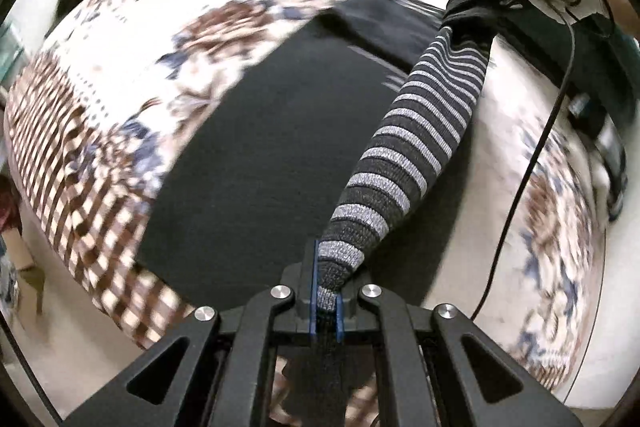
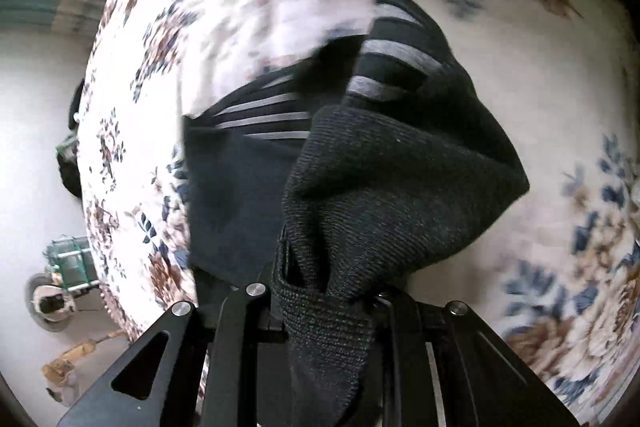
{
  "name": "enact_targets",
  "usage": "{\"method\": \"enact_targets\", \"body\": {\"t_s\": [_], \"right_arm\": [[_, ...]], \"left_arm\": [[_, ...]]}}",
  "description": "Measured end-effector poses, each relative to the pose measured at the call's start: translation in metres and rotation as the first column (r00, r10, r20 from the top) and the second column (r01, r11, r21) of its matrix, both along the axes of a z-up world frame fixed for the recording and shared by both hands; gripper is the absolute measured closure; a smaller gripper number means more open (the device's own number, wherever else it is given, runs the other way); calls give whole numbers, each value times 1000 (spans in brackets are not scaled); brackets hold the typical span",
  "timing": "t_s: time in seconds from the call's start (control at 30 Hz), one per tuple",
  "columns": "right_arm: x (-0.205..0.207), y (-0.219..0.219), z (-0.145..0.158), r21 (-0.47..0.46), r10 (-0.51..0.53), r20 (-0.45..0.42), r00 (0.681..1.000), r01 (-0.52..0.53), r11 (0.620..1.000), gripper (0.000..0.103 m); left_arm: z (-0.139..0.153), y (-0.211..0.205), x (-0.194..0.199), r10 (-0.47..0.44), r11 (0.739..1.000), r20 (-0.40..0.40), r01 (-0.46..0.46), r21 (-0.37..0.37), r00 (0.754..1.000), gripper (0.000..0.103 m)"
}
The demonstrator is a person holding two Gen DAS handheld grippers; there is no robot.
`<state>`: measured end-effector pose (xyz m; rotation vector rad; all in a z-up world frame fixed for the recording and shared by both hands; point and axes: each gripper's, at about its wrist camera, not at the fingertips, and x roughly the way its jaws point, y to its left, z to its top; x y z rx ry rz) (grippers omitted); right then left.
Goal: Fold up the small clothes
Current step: 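Grasp the striped sleeve cuff with the left tool and fold it across the body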
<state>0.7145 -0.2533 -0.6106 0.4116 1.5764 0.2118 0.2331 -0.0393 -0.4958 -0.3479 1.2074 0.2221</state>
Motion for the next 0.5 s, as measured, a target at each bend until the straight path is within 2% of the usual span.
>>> {"method": "enact_targets", "body": {"t_s": [0.13, 0.17, 0.23, 0.27, 0.3, 0.4, 0.47, 0.5], "right_arm": [[26, 90, -20, -74, 25, -35, 999, -28, 997, 83], [33, 118, -32, -112, 36, -51, 998, -41, 993, 83], [40, 147, -52, -154, 36, -75, 997, -47, 987, 83], [44, 167, -65, -186, 22, -105, 994, -42, 982, 81], [46, 177, -76, -199, 7, -137, 990, -34, 979, 75], [52, 199, -88, -168, -53, -176, 983, 23, 985, 56], [55, 213, -82, -110, -44, -163, 986, 26, 994, 52], [56, 220, -79, -57, -31, -155, 987, 22, 998, 52]], "left_arm": [[-37, 58, 8, 59, 997, -47, -61, -48, 997, 99], [-46, 70, 9, 64, 996, -62, -68, -57, 996, 99], [-64, 92, 9, 87, 991, -100, -96, -90, 991, 98], [-74, 106, 8, 95, 985, -126, -111, -130, 987, 97], [-81, 116, 7, 106, 980, -155, -129, -149, 982, 94], [-92, 150, -6, 147, 950, -179, -190, -249, 973, 91], [-92, 163, -15, 151, 948, -194, -198, -248, 969, 90], [-92, 168, -18, 145, 948, -202, -194, -250, 969, 80]]}}
